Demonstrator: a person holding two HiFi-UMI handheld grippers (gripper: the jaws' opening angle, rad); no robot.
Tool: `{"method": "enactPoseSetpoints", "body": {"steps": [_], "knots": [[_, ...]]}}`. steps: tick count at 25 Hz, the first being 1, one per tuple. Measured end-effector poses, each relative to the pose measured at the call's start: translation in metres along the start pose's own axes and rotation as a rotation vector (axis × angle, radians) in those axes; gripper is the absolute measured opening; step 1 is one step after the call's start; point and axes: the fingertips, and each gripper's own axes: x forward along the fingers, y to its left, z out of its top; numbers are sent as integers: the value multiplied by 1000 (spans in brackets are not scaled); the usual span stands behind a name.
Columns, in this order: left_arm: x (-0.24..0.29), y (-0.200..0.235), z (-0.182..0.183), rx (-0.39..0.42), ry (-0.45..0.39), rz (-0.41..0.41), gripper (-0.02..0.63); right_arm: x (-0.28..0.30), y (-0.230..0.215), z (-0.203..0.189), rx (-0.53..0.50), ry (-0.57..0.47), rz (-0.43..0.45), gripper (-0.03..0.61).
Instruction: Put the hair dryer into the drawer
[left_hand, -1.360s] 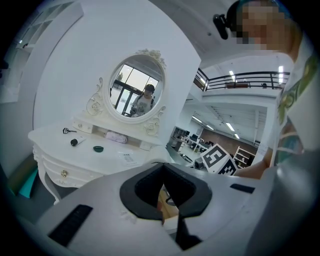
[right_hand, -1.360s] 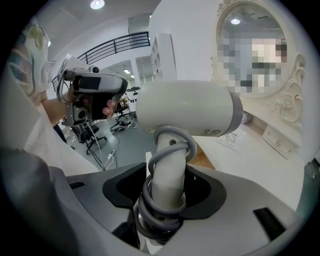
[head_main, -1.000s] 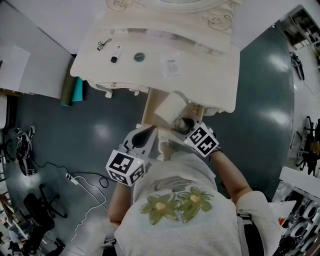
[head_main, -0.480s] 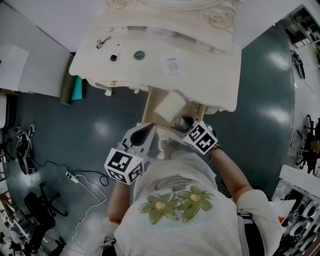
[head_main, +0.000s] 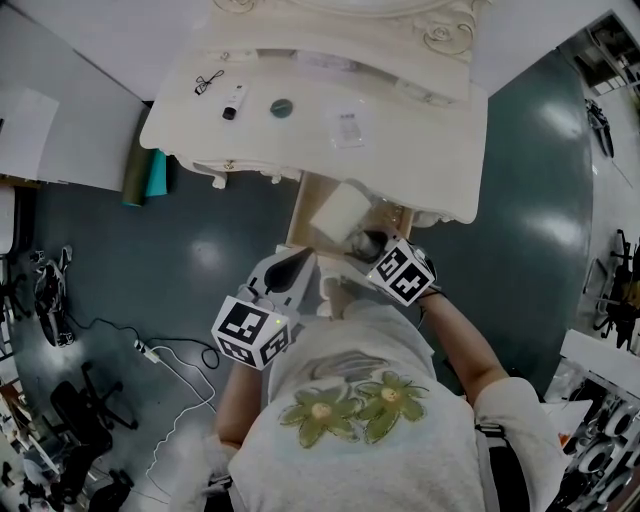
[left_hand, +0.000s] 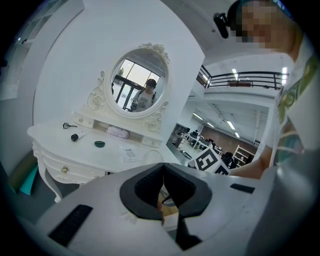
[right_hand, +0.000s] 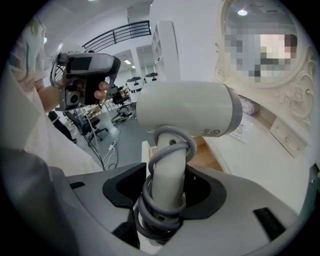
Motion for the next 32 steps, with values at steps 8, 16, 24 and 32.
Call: {"method": "enactPoseSetpoints", "body": {"steps": [8,16,24,32], "knots": [[3,-1,-5,-8,15,-9,11,8,-2,-1,-4,18,10,218],[7,4,-7,-19,22,-9,11,16,-6,-7,-4,43,16,218],[8,9,-6,-34,21,-4,11,22,-8,-14,-17,80,17,218],[8,19,-7,-47,24,11,11,30,-12,-20,-32,112,19,218]]}}
